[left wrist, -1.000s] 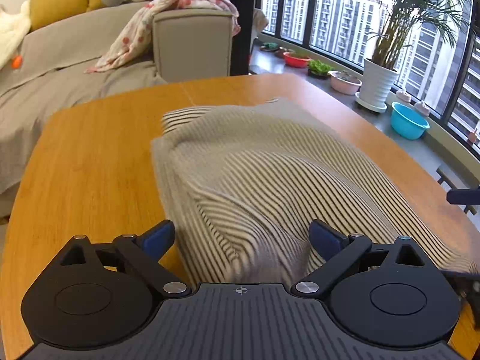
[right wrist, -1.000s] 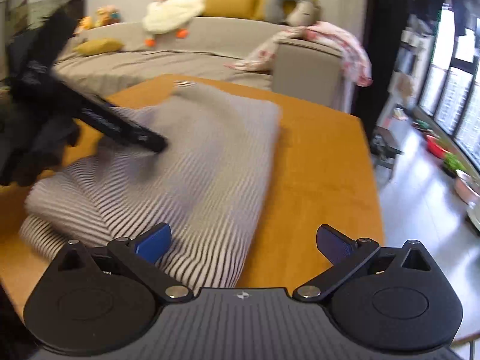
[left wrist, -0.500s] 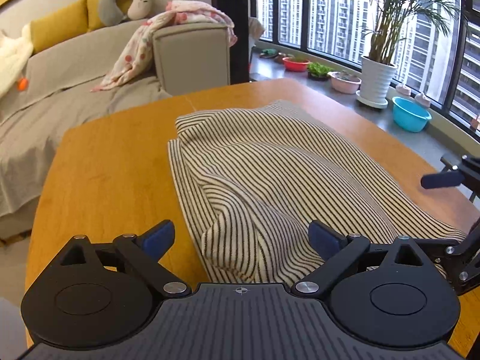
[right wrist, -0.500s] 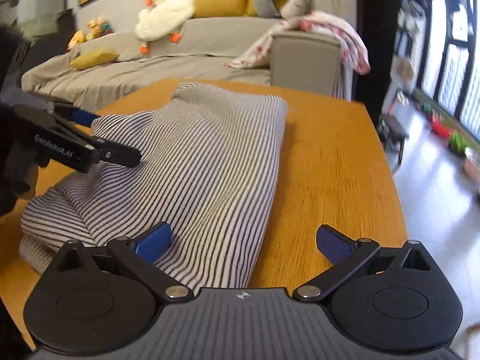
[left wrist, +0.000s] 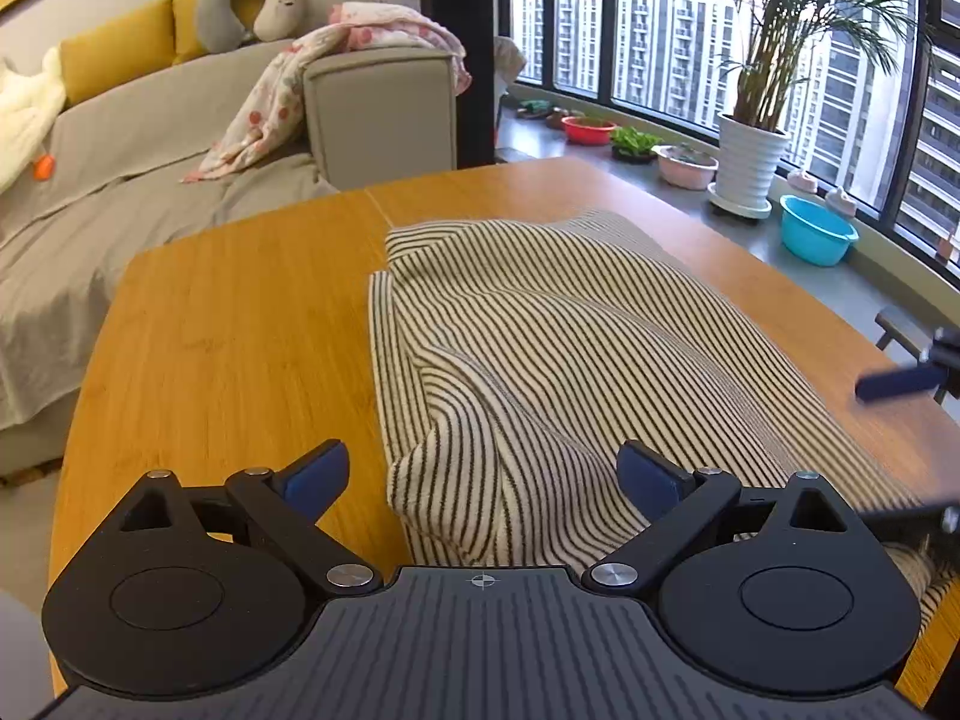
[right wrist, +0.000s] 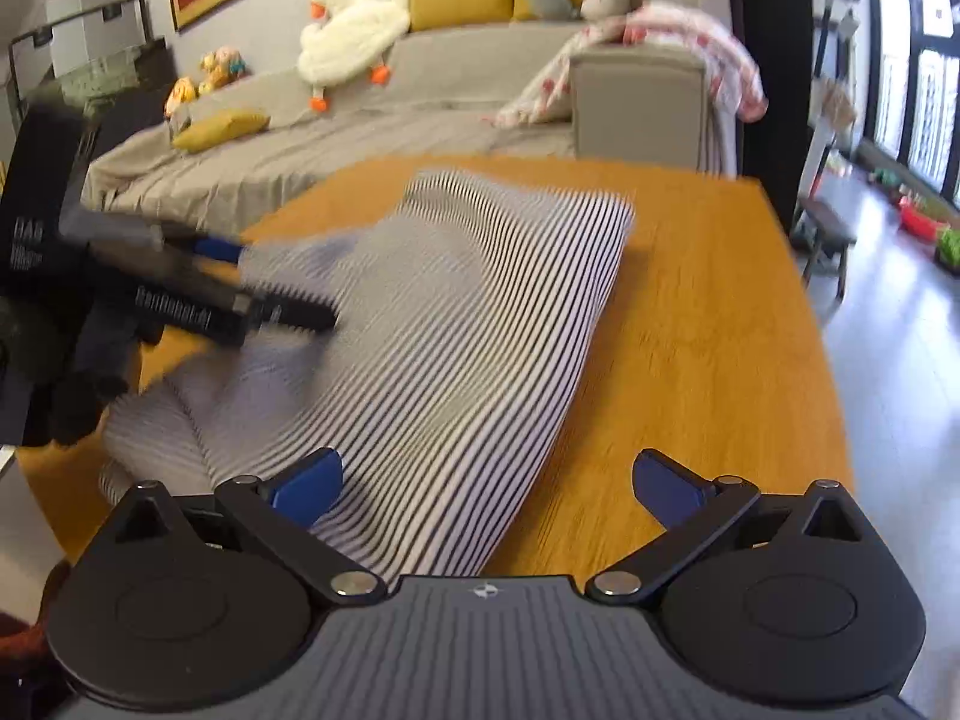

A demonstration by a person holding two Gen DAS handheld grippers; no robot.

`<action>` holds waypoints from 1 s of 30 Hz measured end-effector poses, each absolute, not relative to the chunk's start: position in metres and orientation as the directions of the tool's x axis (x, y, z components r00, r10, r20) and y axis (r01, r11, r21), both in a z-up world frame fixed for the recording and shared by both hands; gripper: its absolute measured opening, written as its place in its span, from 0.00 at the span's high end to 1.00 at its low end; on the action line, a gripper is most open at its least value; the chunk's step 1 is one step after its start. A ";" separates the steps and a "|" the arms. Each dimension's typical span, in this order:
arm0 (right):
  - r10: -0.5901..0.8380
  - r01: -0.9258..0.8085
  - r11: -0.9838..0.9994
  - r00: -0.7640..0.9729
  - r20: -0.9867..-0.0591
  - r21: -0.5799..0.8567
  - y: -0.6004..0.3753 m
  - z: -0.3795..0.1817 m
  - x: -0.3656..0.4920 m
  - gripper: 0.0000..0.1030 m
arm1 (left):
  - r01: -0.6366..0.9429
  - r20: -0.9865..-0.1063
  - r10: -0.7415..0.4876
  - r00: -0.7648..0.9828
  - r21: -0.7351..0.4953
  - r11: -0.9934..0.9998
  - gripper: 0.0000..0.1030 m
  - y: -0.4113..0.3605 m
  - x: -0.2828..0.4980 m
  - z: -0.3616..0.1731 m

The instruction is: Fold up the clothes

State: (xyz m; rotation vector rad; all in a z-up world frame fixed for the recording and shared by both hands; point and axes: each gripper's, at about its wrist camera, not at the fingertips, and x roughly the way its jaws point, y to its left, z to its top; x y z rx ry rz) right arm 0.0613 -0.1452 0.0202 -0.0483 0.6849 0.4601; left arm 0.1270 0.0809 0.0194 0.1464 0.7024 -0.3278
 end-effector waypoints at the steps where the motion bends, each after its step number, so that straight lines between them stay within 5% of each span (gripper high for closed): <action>1: 0.396 -0.421 0.901 0.689 -0.607 0.109 -0.146 0.023 0.062 0.00 | 0.342 -0.653 -0.246 0.716 0.022 0.939 0.04 0.082 0.126 0.020; 9: 0.383 -0.461 0.886 0.685 -0.620 0.037 -0.128 0.008 0.060 0.00 | 0.354 -0.665 -0.245 0.706 0.031 0.935 0.04 0.088 0.107 0.017; 18: 0.390 -0.424 0.898 0.638 -0.665 0.120 -0.136 0.008 0.069 0.00 | 0.385 -0.651 -0.247 0.718 0.075 0.920 0.03 0.093 0.066 0.023; 24: 0.397 -0.498 0.864 0.762 -0.511 -0.071 -0.126 0.037 0.037 0.00 | 0.412 -0.666 -0.248 0.704 0.098 0.906 0.03 0.093 0.044 0.020; 26: 0.424 -0.554 0.825 0.736 -0.527 -0.111 -0.118 0.038 0.030 0.05 | 0.446 -0.681 -0.287 0.673 0.065 0.892 0.03 0.092 0.039 0.018; 30: 0.429 -0.633 0.748 0.690 -0.583 -0.199 -0.103 0.029 0.019 0.32 | 0.461 -0.681 -0.308 0.665 0.050 0.886 0.03 0.099 0.030 0.023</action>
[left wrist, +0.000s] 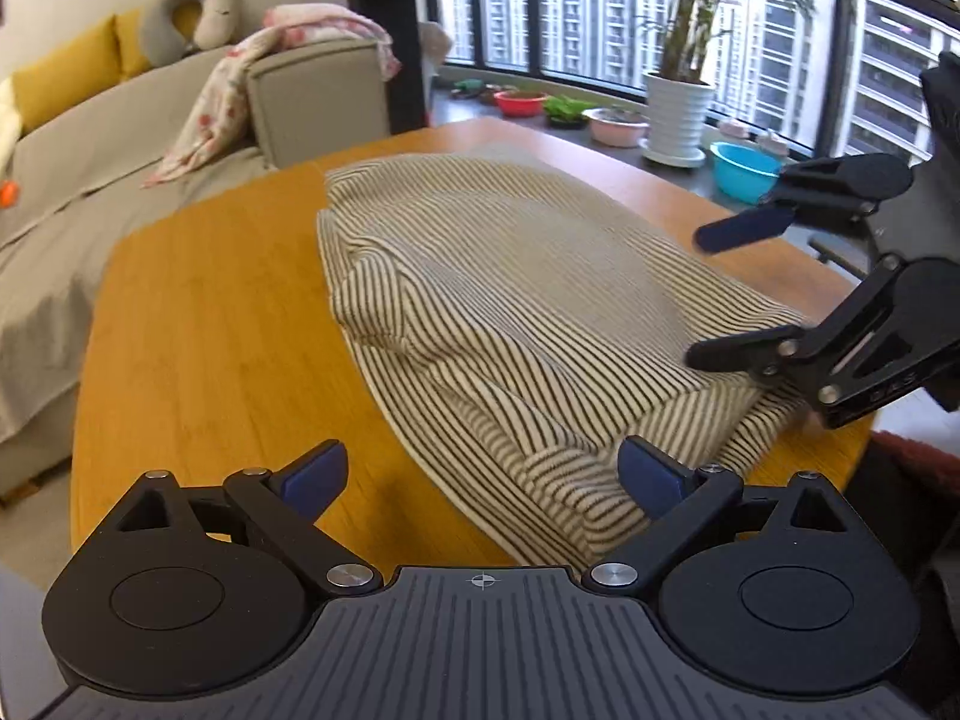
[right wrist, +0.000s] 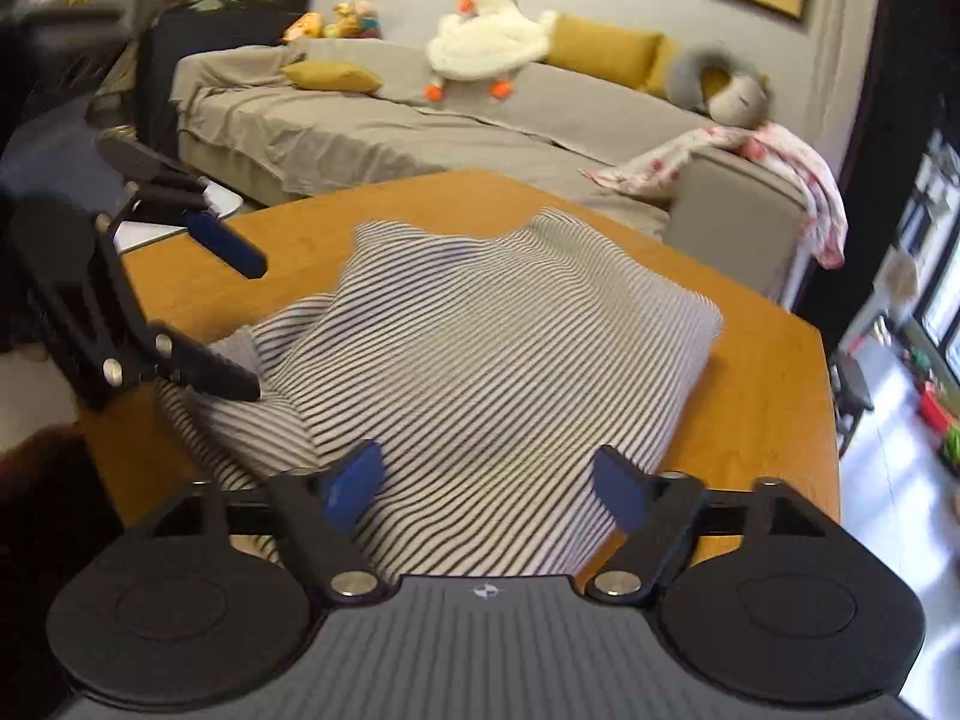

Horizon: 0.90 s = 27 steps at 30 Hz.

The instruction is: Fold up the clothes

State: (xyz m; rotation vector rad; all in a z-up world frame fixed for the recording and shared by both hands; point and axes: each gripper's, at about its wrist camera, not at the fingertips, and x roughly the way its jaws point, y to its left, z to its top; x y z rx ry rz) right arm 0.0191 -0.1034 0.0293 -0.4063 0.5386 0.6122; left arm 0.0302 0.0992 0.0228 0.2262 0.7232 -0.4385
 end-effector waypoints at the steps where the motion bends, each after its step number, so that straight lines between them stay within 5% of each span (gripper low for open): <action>1: 0.455 -0.654 0.730 0.681 -0.574 -0.198 -0.103 0.035 0.016 0.41 | 0.454 -0.677 -0.306 0.669 0.047 0.890 0.03 0.103 0.029 0.025; 8: 0.572 -0.799 0.556 0.567 -0.592 -0.228 -0.076 0.038 -0.011 0.42 | 0.407 -0.659 -0.276 0.699 0.050 0.912 0.01 0.121 0.026 0.038; 12: 0.545 -0.814 0.510 0.557 -0.627 -0.279 -0.059 0.015 -0.015 0.23 | 0.427 -0.656 -0.287 0.698 0.060 0.902 0.00 0.118 0.023 0.043; 14: 0.541 -0.808 0.509 0.568 -0.620 -0.296 -0.058 0.013 -0.017 0.22 | 0.445 -0.654 -0.298 0.695 0.066 0.893 0.00 0.116 0.022 0.045; 16: 0.521 -0.786 0.549 0.588 -0.618 -0.285 -0.061 0.014 -0.015 0.42 | 0.470 -0.651 -0.322 0.688 0.062 0.880 0.00 0.115 0.017 0.045; 22: 0.596 -0.728 0.681 0.486 -0.640 0.081 -0.095 0.024 0.022 0.45 | 0.588 -0.668 -0.400 0.627 0.070 0.806 0.00 0.101 0.007 0.040; 27: 0.609 -0.715 0.688 0.475 -0.635 0.125 -0.102 0.021 0.024 0.45 | 0.620 -0.722 -0.324 0.611 0.182 0.763 0.00 0.081 0.006 0.017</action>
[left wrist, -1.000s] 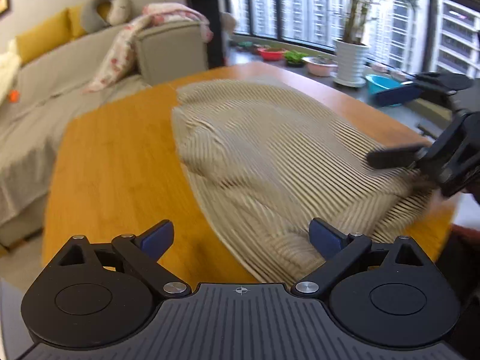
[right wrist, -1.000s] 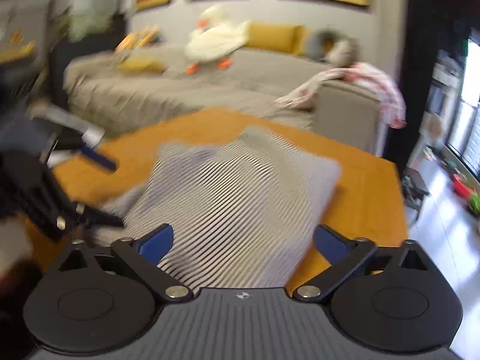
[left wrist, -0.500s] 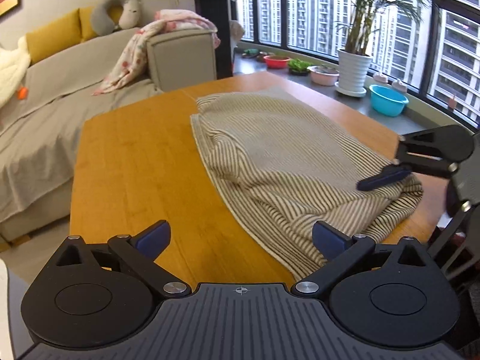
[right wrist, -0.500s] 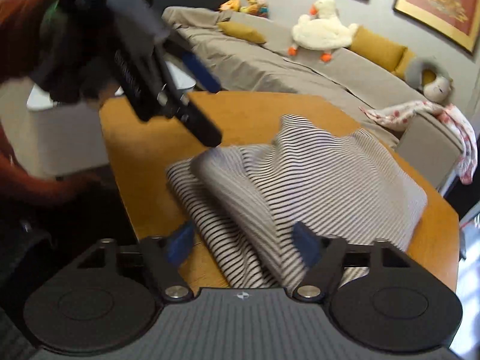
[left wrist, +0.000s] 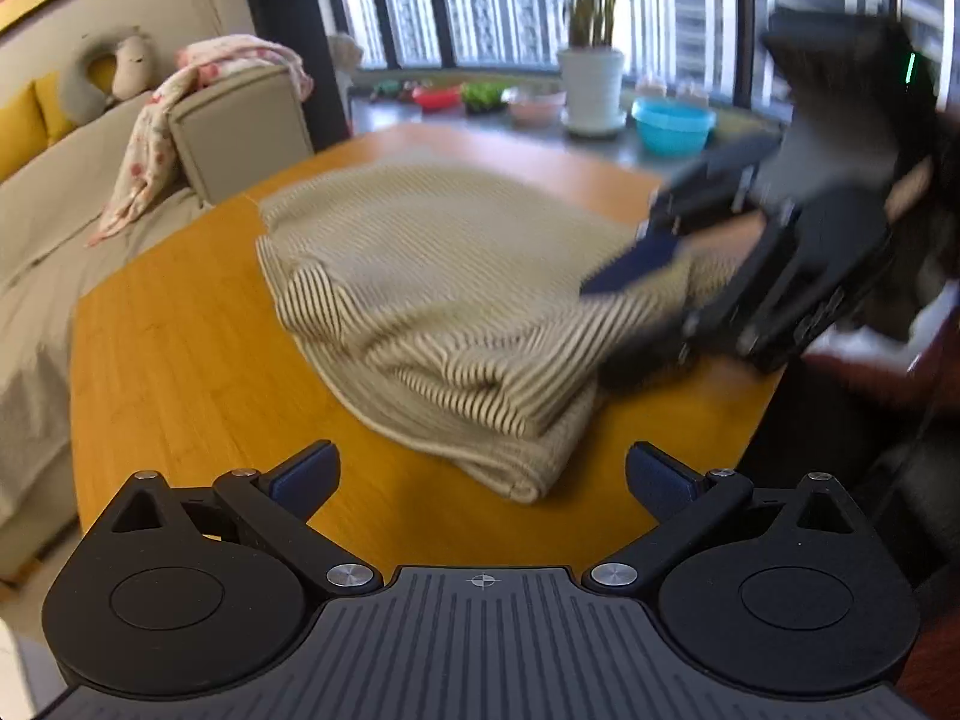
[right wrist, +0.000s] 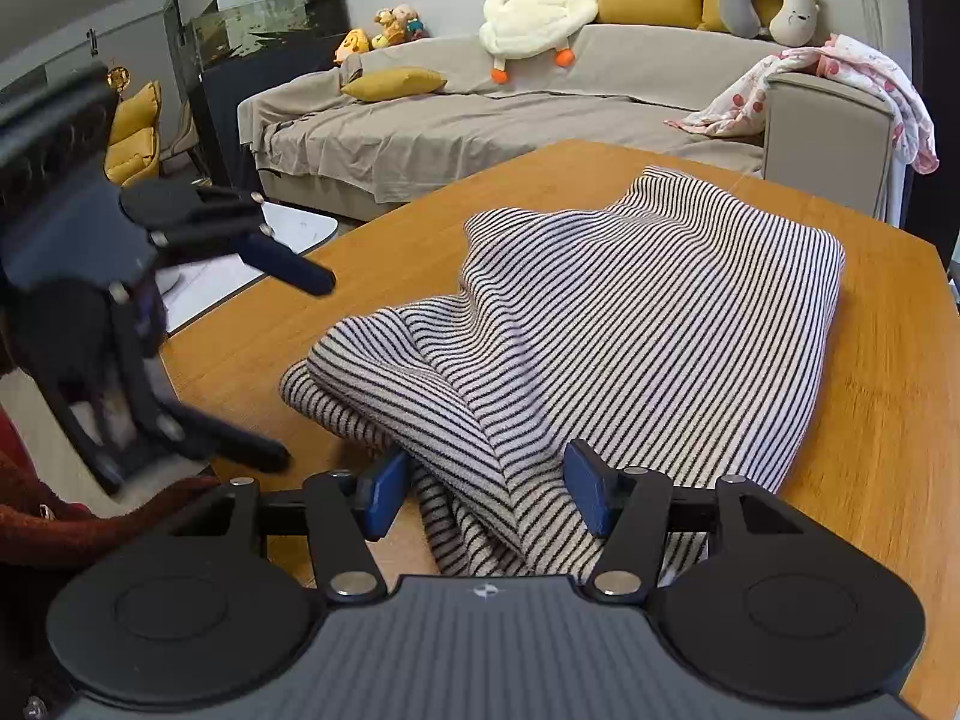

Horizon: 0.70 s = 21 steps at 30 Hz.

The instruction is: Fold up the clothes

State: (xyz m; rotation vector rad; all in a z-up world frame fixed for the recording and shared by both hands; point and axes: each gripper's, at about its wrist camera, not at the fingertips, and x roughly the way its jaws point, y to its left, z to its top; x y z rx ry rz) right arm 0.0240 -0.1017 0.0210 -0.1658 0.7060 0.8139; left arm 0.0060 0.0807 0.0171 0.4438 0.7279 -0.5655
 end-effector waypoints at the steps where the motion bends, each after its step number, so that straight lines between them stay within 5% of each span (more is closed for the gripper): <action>1: 0.610 -0.715 0.688 0.475 -0.635 0.126 -0.103 0.021 0.024 0.45 | 0.613 -0.724 -0.300 0.621 0.209 0.762 0.00 0.076 0.008 0.012; 6: 0.570 -0.746 0.665 0.530 -0.628 -0.025 -0.092 0.022 0.011 0.39 | 0.537 -0.709 -0.226 0.668 0.250 0.806 0.00 0.063 0.031 0.005; 10: 0.525 -0.747 0.622 0.621 -0.582 -0.235 -0.082 0.019 -0.012 0.20 | 0.495 -0.704 -0.312 0.638 0.064 0.867 0.00 0.073 0.048 0.020; 14: 0.428 -0.670 0.629 0.723 -0.543 -0.396 -0.077 -0.001 -0.014 0.20 | 0.459 -0.689 -0.393 0.609 -0.098 0.883 0.00 0.083 0.063 0.030; 15: 0.416 -0.659 0.642 0.729 -0.544 -0.392 -0.078 -0.002 -0.009 0.35 | 0.457 -0.687 -0.399 0.608 -0.109 0.883 0.00 0.083 0.065 0.031; 16: 0.404 -0.649 0.656 0.733 -0.547 -0.385 -0.080 -0.001 -0.004 0.65 | 0.461 -0.687 -0.401 0.606 -0.107 0.881 0.00 0.082 0.065 0.031; 21: 0.400 -0.649 0.671 0.724 -0.562 -0.359 -0.096 0.013 0.001 0.69 | 0.528 -0.625 -0.506 0.594 -0.171 0.832 0.00 0.106 0.055 0.055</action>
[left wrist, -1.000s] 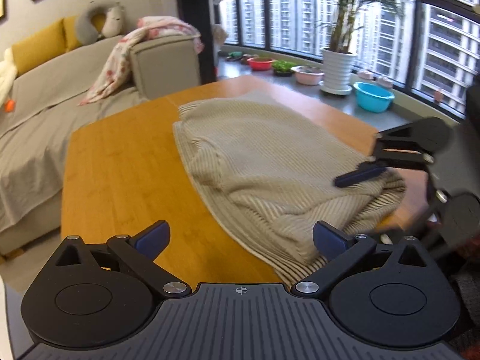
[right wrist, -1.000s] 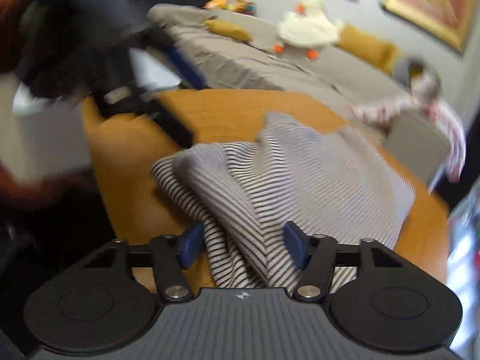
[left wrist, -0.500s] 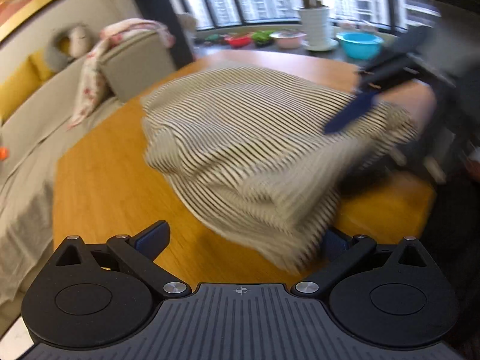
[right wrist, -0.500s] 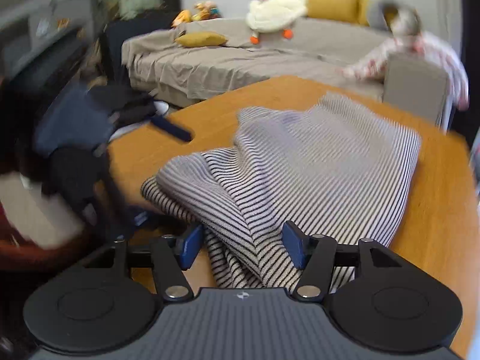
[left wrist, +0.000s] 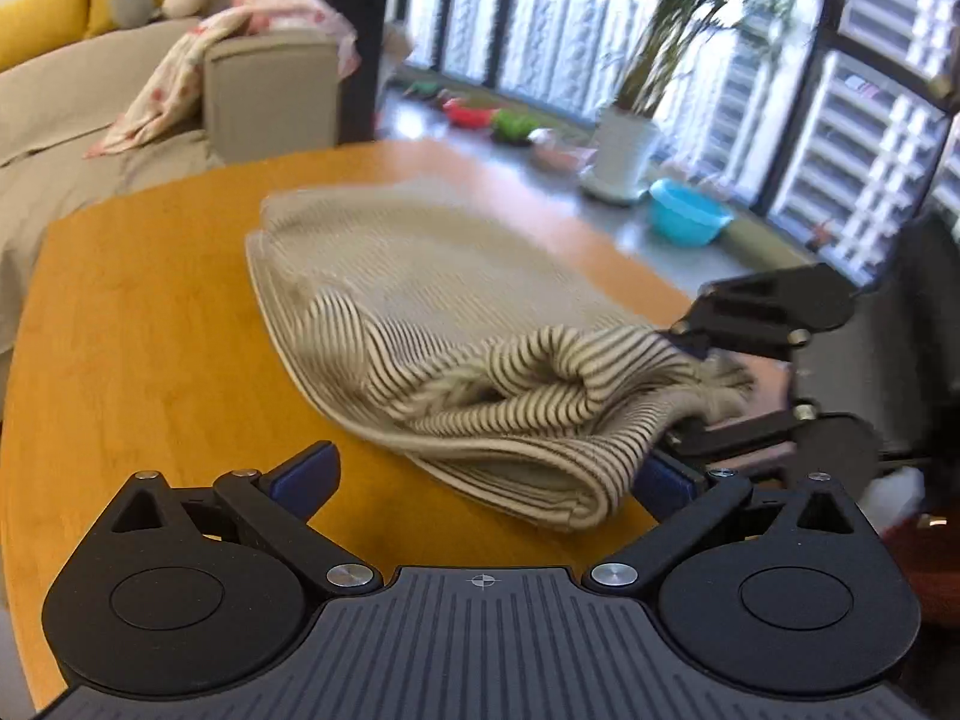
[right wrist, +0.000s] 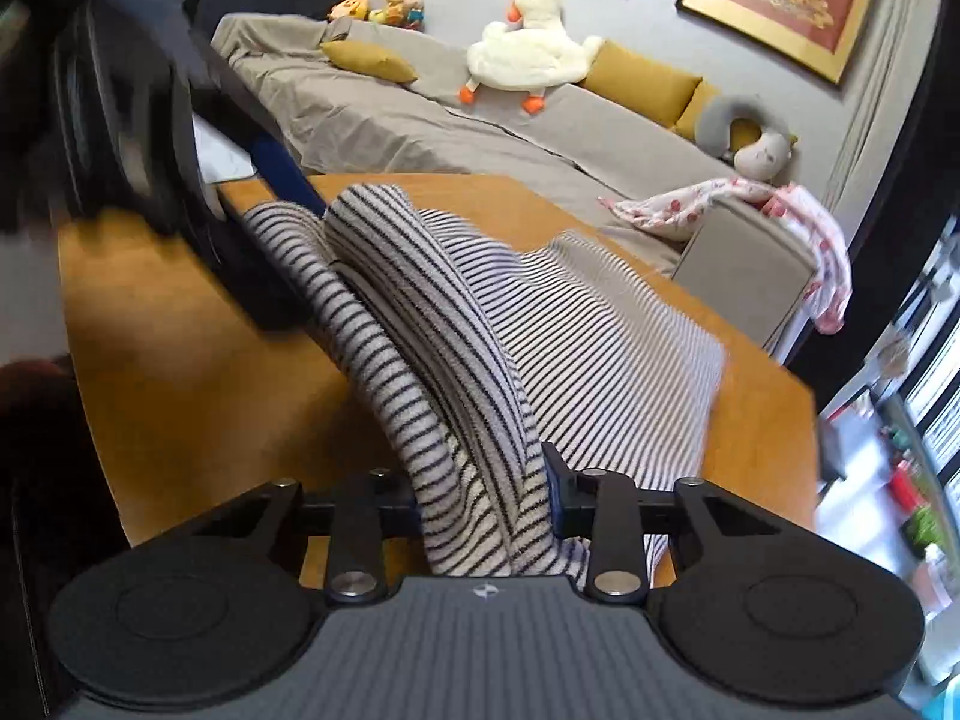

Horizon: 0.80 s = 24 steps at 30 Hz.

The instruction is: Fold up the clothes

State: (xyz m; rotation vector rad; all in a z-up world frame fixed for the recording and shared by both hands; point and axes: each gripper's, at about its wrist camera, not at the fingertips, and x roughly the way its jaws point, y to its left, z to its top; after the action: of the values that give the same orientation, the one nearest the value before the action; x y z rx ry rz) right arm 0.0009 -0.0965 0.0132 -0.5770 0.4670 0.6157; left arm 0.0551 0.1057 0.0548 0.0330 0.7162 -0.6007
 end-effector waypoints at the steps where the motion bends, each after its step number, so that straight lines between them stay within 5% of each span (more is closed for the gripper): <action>1: 0.396 -0.654 0.664 0.718 -0.572 -0.363 -0.099 0.015 0.001 0.69 | 0.522 -0.600 -0.511 0.616 -0.176 0.835 0.00 0.114 0.054 0.063; 6: 0.372 -0.684 0.610 0.692 -0.618 -0.400 -0.103 0.012 -0.004 0.70 | 0.412 -0.533 -0.414 0.738 -0.130 0.902 0.00 0.130 0.075 0.083; 24: 0.383 -0.701 0.575 0.686 -0.618 -0.422 -0.105 0.006 -0.023 0.68 | 0.385 -0.684 -0.217 0.696 0.100 0.918 0.00 0.081 0.102 0.018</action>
State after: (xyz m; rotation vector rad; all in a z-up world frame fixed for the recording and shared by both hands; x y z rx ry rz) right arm -0.0230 -0.1050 0.0063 -0.7039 0.4994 0.6666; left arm 0.1024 0.0806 0.0176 0.2441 0.7275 -0.3395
